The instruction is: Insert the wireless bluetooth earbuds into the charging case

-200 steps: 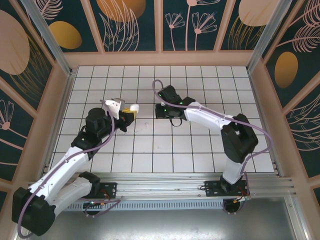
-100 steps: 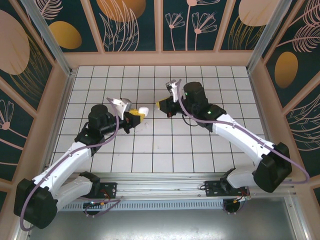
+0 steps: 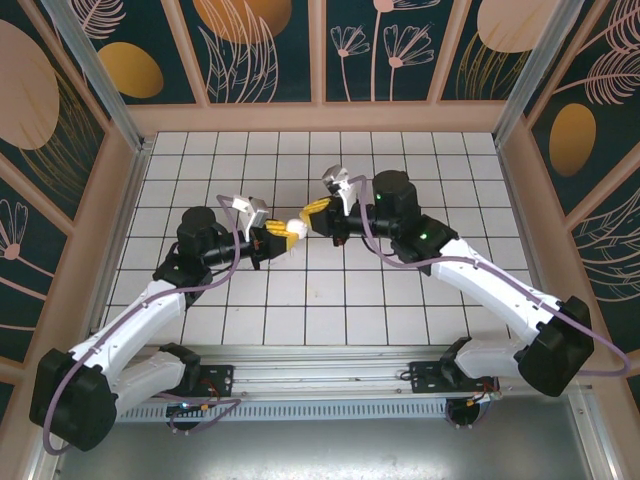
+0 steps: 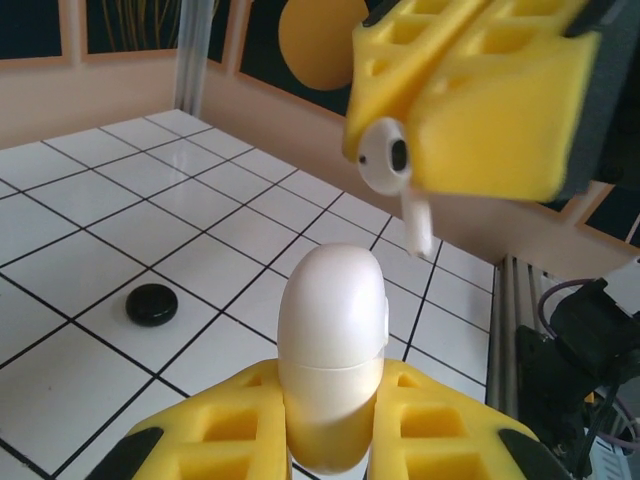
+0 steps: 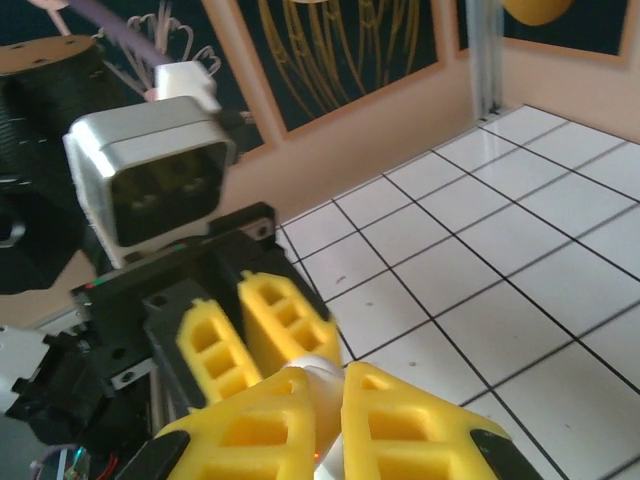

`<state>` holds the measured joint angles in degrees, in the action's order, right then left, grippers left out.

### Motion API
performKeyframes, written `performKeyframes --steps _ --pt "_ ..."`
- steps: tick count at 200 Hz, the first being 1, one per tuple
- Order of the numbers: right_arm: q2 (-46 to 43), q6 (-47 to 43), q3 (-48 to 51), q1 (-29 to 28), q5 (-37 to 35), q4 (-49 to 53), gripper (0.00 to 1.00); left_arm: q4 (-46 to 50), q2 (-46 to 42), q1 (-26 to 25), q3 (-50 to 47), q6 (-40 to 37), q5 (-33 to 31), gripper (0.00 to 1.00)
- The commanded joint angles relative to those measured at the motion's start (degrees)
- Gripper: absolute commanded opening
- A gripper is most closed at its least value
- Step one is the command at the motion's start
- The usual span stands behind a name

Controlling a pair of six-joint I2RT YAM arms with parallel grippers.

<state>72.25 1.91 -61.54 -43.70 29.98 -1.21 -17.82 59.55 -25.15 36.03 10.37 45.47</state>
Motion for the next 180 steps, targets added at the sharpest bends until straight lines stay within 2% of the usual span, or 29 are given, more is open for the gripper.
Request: performKeyframes --steps 1,123,180 --pt "0.48 -3.62 -2.71 -1.84 -0.44 -2.38 0.1 -4.51 0.39 0.19 1.31 0.56 3.41 0.01" --pt "-0.04 -7.24 -2.52 -2.44 -0.13 -4.64 0.09 -7.38 1.18 0.19 1.54 2.55 7.96 0.02" --pt "-2.92 -4.79 0.15 -1.58 -6.84 -6.13 0.09 -5.48 1.71 0.19 2.17 2.46 3.85 0.01"
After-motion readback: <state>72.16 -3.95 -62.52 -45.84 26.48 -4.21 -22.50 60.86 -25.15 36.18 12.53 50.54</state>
